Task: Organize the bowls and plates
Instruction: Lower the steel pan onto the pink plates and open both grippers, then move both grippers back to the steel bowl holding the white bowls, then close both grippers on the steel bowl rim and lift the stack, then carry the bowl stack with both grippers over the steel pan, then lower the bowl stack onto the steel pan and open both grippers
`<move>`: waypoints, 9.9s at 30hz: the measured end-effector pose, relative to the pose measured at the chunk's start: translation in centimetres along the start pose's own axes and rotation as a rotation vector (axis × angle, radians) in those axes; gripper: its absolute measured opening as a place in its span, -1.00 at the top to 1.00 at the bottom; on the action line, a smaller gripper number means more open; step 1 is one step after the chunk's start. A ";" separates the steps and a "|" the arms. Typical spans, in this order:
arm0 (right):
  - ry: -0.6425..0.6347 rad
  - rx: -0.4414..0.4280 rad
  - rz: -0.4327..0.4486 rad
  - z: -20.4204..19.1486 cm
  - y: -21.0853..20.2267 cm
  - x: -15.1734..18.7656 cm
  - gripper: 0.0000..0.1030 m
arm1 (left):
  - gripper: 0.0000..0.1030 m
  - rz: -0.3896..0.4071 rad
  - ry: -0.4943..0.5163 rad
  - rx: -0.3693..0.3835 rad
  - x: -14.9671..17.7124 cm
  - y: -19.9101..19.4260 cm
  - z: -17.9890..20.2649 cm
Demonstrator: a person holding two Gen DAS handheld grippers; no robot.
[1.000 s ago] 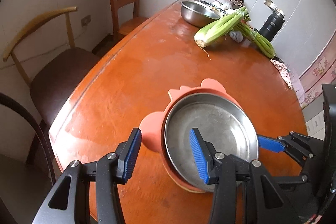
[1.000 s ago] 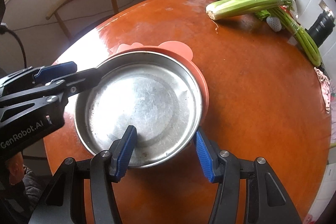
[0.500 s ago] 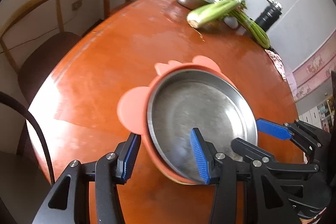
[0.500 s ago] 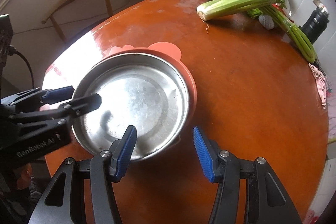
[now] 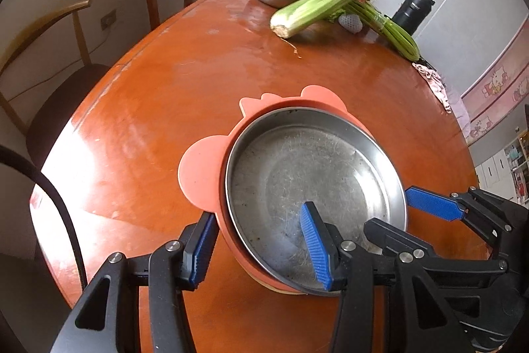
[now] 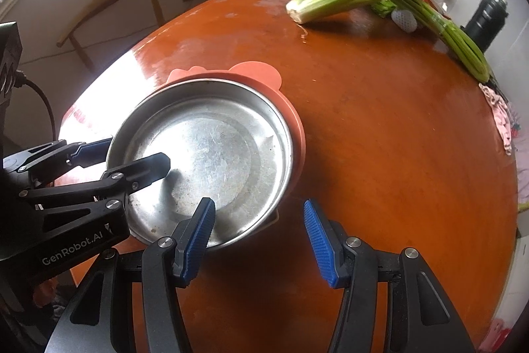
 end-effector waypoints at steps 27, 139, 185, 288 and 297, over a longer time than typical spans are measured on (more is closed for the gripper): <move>0.174 0.020 -0.015 8.2 -1.0 3.3 -0.14 | 0.03 -0.049 0.150 0.035 -1.1 3.5 8.5; 0.354 -0.041 0.056 14.0 -8.5 24.7 -0.32 | -0.05 -0.191 0.392 0.190 14.3 1.1 23.2; 0.174 -0.102 0.131 9.2 -9.0 10.4 -0.31 | 0.07 -0.014 0.190 0.162 4.0 -3.3 14.8; 0.177 -0.075 0.205 10.4 -8.1 3.4 -0.31 | -0.02 0.167 0.196 -0.037 -2.1 -4.6 10.6; 0.172 -0.066 0.268 9.1 -10.8 6.9 -0.31 | -0.05 0.213 0.205 -0.087 1.3 -7.4 11.3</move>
Point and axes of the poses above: each gripper's, at about its wrist camera, not at the fingertips, and y roughly the way its jaws point, z to its right, x to its underside, the point moved 5 cm from there along y, roughly the way its jaws point, and after that the axes turned 2 degrees about x, right-handed, at the moved point
